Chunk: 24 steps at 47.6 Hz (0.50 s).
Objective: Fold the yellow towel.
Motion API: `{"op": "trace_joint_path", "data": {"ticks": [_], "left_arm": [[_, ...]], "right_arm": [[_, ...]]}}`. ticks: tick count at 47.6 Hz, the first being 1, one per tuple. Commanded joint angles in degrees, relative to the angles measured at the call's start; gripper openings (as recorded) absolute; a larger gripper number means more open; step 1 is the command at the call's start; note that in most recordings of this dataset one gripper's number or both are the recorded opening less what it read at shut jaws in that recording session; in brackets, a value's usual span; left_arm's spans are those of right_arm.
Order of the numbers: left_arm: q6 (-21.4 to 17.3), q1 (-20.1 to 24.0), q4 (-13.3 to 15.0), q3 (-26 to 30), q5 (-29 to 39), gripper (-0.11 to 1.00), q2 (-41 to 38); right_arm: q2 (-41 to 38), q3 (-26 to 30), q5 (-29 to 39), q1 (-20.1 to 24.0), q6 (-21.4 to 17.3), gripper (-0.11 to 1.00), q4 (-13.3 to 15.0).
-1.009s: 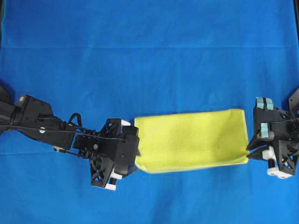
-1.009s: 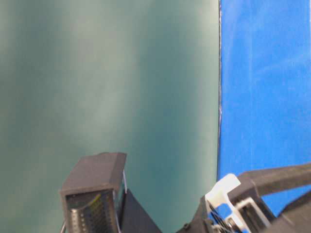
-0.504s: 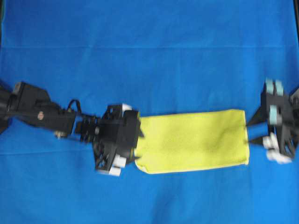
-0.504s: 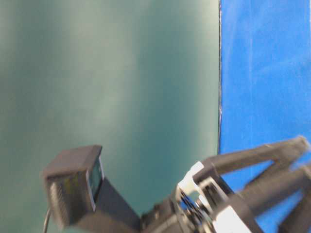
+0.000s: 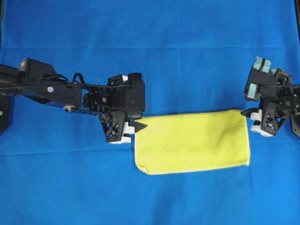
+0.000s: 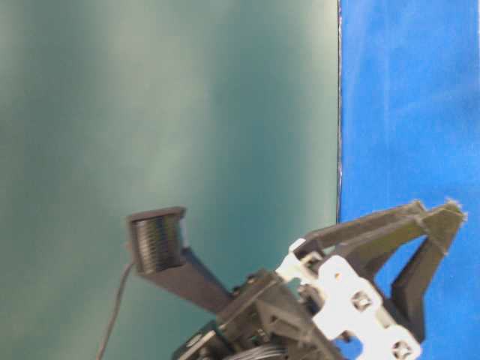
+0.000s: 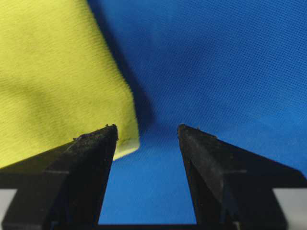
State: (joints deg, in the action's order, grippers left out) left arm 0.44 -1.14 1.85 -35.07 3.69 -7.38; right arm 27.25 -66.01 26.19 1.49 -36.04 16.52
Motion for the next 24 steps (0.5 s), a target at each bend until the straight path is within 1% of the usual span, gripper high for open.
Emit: {"op": "trace_joint_path", "data": {"ticks": [1,9,15,24], "left_arm": [[-0.09,0.26,0.0,0.35,-0.44,0.63,-0.18],[-0.09,0.35,0.0,-0.7,-0.44,0.62,-2.55],[0.7,0.62,0.0,-1.76,-0.44,0.61,-4.57],[1.05,0.26,0.0,-1.93,-0.35,0.61,-5.54]], "right_arm": [[-1.93,0.88,-2.2,-0.88,0.09,0.58,0.44],[-6.33,0.79,-5.63,-1.05,0.09,0.58,0.44],[-9.76,0.35,-7.29,-1.05,0.0,0.57,0.44],[-10.99,-0.18,-7.47,-1.05,-0.26,0.49,-0.62]]}}
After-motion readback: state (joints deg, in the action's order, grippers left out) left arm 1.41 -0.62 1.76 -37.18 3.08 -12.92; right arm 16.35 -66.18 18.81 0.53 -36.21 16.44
